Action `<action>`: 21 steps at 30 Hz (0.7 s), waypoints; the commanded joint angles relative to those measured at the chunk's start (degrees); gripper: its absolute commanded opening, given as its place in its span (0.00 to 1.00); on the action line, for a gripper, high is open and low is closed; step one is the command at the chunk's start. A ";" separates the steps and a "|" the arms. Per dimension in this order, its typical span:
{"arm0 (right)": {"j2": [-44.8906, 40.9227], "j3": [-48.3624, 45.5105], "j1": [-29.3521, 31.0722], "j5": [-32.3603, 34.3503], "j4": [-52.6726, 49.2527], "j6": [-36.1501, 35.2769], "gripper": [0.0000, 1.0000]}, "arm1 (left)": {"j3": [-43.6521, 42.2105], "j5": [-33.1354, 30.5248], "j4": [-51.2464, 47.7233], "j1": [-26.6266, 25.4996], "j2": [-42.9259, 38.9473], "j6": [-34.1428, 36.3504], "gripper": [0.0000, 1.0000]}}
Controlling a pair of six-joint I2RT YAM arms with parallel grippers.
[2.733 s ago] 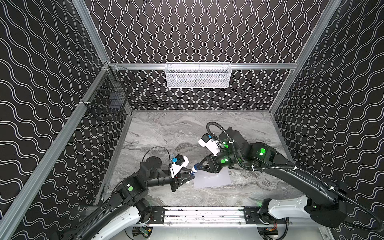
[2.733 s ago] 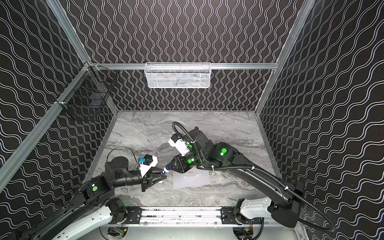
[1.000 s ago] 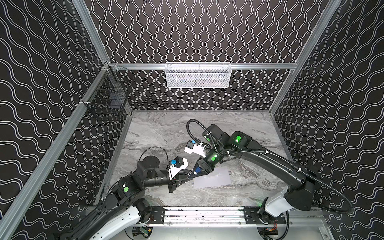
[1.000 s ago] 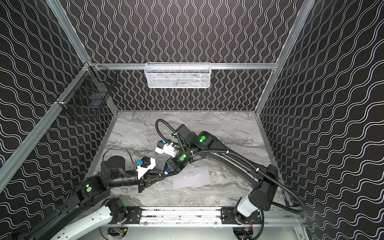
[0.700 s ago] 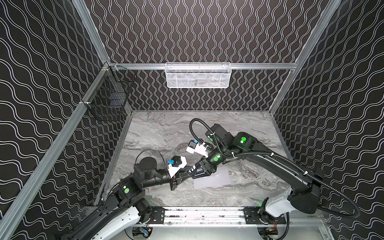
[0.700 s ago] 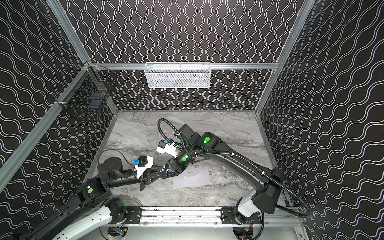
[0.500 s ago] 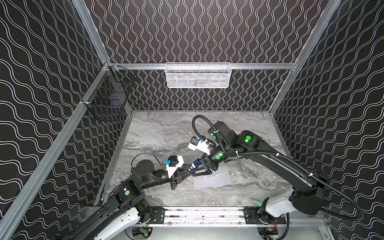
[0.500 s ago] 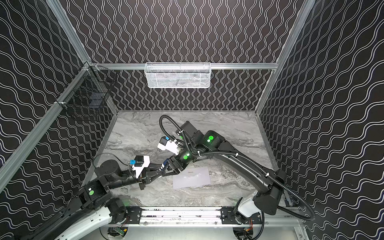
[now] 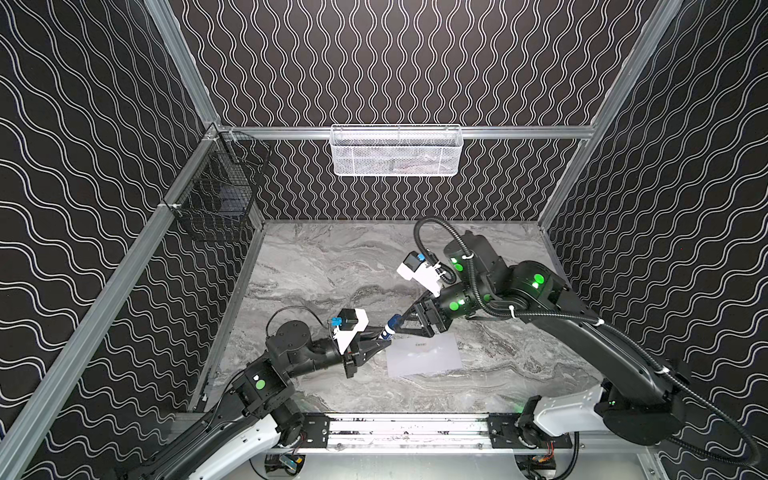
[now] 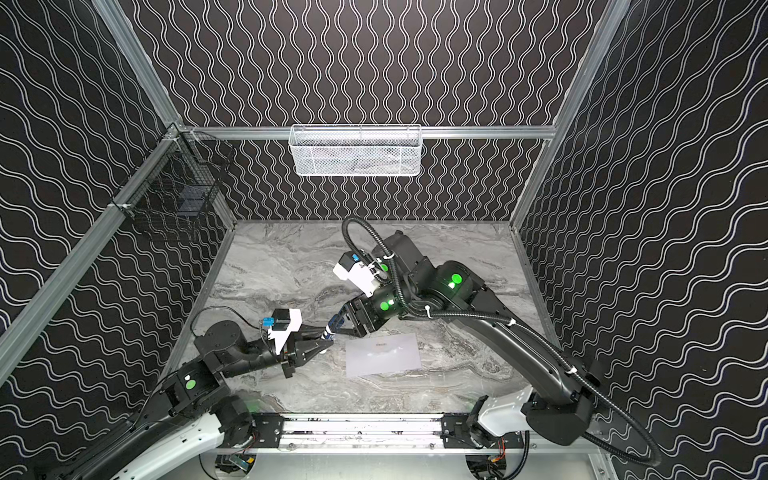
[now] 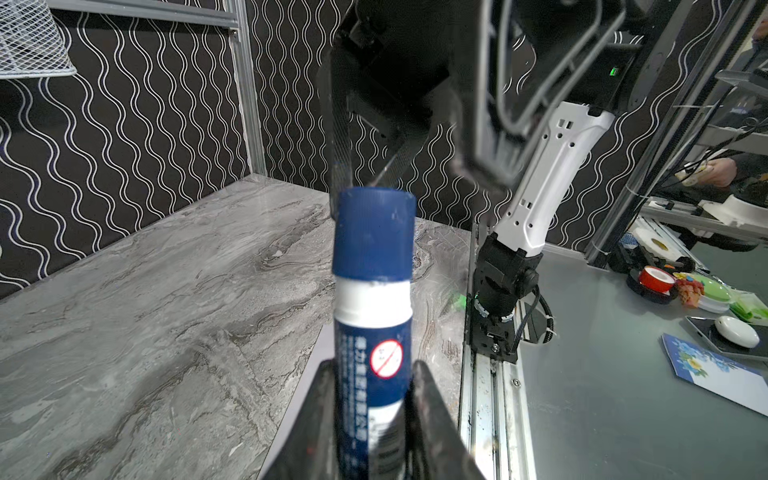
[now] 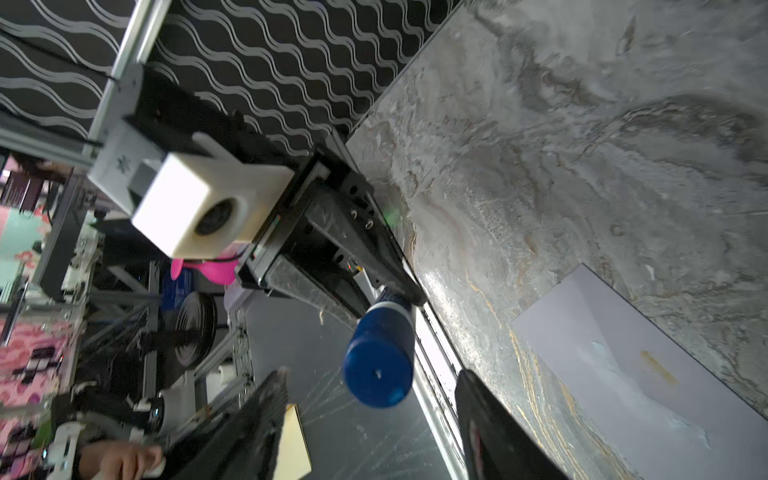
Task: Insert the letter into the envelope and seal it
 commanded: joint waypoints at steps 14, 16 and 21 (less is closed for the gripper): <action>1.21 2.71 4.98 12.44 1.91 10.20 0.60 | 0.38 0.34 3.21 -0.02 1.17 -0.61 0.00; 1.99 3.16 5.06 12.53 1.25 9.91 0.56 | 0.30 0.18 3.21 0.03 0.82 -0.69 0.00; 3.58 4.35 5.95 12.22 -0.23 9.33 0.50 | 0.12 -0.35 2.54 0.01 -0.35 -0.75 0.00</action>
